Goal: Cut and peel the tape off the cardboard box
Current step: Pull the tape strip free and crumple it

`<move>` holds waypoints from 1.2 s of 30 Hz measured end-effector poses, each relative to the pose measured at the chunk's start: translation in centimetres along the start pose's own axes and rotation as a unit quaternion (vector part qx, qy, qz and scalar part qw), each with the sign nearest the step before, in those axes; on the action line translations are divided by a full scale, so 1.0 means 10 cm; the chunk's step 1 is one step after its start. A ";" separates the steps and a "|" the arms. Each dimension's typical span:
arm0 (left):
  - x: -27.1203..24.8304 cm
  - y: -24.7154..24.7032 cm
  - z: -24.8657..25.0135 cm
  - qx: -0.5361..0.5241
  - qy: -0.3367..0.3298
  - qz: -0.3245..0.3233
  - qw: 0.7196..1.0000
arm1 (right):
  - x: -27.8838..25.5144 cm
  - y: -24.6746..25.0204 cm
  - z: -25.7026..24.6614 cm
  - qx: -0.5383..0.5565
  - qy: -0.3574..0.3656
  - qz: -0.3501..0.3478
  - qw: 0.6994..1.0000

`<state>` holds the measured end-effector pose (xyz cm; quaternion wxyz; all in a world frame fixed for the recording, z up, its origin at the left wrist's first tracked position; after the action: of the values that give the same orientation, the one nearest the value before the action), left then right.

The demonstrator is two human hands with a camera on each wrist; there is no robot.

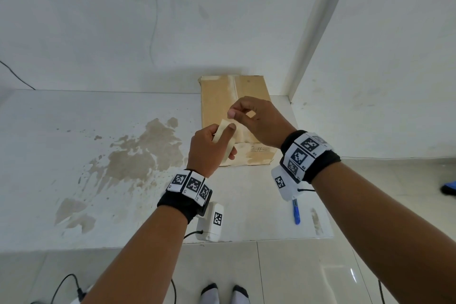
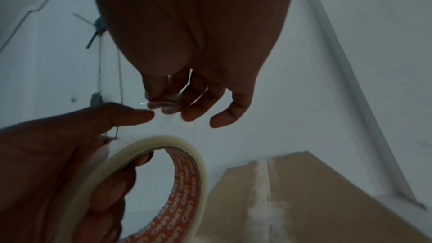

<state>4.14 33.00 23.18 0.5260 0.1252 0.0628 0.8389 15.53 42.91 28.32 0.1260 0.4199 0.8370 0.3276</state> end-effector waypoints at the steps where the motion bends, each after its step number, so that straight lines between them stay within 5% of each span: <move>1: 0.00 0.00 -0.01 -0.001 0.002 -0.004 1.000 | 0.01 0.01 0.03 0.005 -0.003 0.019 1.000; 14: -0.03 -0.05 0.00 -0.014 0.001 -0.051 0.999 | 0.06 0.02 0.14 0.011 -0.075 -0.011 0.997; 20: -0.05 -0.06 -0.01 -0.007 -0.005 -0.070 0.997 | 0.07 0.10 0.10 -0.024 -0.022 0.027 0.999; 26: -0.05 -0.04 0.00 -0.010 -0.012 -0.094 0.995 | 0.12 0.13 0.05 -0.129 0.020 0.000 0.991; 36: -0.03 0.02 0.03 -0.004 -0.007 -0.099 0.995 | 0.19 0.12 0.07 -0.126 0.039 -0.024 0.991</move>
<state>4.15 32.67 23.47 0.6072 0.1221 0.0682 0.7821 15.46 45.24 28.74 0.1537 0.3671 0.8031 0.4435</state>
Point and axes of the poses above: each hand's wrist, its own x-axis towards the middle knuckle, its own y-axis out of the back of the hand, z = x × y, the point moved 4 cm from there along x, towards the middle knuckle, and after that the axes turned 11 degrees about -y, right-handed, at the moved point
